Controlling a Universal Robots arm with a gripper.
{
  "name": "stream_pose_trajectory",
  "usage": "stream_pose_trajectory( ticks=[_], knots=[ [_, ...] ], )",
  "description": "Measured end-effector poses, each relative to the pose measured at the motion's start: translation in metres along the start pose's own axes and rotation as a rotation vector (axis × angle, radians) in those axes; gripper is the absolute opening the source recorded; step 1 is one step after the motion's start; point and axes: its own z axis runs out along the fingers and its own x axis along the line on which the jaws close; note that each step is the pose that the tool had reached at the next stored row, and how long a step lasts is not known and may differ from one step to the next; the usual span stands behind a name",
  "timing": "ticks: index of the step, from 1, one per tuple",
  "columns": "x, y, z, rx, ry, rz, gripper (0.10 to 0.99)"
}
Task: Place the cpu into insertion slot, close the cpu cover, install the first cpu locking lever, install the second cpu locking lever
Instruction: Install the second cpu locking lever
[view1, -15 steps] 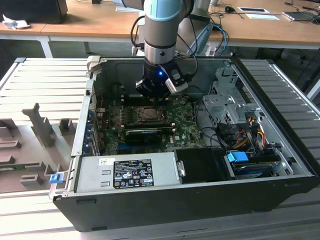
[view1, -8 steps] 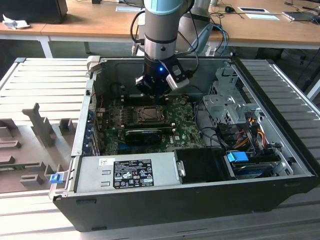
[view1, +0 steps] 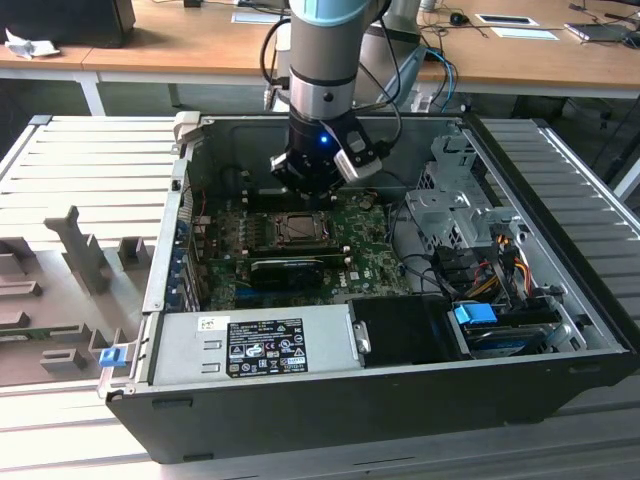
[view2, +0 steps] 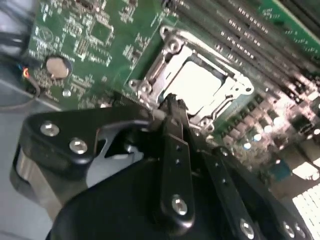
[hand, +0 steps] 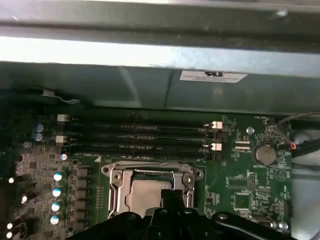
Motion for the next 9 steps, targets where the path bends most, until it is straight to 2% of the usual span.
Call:
stream_pose_trajectory(
  ticks=[2, 3, 7, 9],
  knots=[
    [0.0010, -0.0092, -0.0010, 0.000, 0.0000, 0.000, 0.106],
    [0.0019, -0.0182, -0.0017, 0.000, -0.0001, 0.000, 0.106],
    [0.0034, -0.0404, -0.0033, 0.000, 0.0005, 0.000, 0.106],
    [0.0047, -0.0514, -0.0023, -0.005, 0.0004, -0.001, 0.106]
  ],
)
